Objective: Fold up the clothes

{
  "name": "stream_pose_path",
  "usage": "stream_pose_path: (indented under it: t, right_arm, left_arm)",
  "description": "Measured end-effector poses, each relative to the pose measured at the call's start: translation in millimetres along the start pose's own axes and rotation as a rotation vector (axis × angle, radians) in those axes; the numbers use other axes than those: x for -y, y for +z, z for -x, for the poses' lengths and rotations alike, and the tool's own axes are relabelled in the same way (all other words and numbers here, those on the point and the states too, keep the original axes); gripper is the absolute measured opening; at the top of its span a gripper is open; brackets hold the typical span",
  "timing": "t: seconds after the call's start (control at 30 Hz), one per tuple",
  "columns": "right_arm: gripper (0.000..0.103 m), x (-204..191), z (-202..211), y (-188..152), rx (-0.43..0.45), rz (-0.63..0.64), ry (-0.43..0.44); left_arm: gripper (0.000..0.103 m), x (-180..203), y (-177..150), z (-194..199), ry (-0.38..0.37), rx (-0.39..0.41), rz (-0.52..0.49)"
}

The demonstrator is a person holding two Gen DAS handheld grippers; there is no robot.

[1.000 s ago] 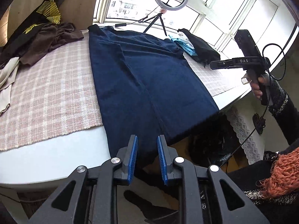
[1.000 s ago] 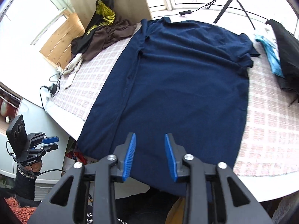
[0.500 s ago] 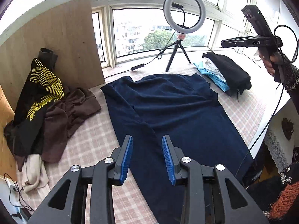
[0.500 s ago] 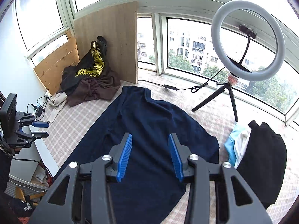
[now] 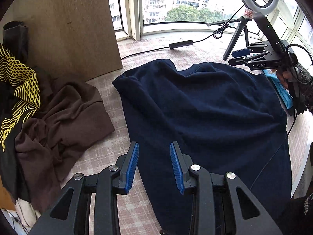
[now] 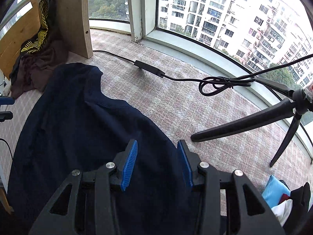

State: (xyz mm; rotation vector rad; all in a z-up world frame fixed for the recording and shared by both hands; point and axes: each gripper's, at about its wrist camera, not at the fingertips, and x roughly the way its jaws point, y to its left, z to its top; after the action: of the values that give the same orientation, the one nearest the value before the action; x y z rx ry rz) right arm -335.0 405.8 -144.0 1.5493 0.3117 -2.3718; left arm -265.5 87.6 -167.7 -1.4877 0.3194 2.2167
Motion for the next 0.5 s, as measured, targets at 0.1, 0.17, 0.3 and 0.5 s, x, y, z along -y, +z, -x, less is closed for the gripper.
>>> stream_pose_path:
  t: [0.1, 0.17, 0.3, 0.5]
  right_arm:
    - [0.043, 7.2, -28.4, 11.4, -0.034, 0.018, 0.042]
    - [0.046, 7.6, -39.5, 16.1, -0.041, 0.047, 0.064]
    - [0.054, 5.4, -52.9, 14.0, -0.049, 0.098, 0.059]
    - [0.004, -3.3, -43.0, 7.1, -0.022, 0.166, 0.05]
  left_arm:
    - [0.032, -8.1, 6.0, -23.4, -0.005, -0.031, -0.014]
    - [0.032, -12.2, 9.7, -37.8, -0.021, -0.044, -0.014]
    - [0.032, -14.5, 10.3, -59.9, -0.048, -0.08, -0.029]
    - [0.032, -12.6, 9.5, -61.8, -0.051, -0.072, -0.049]
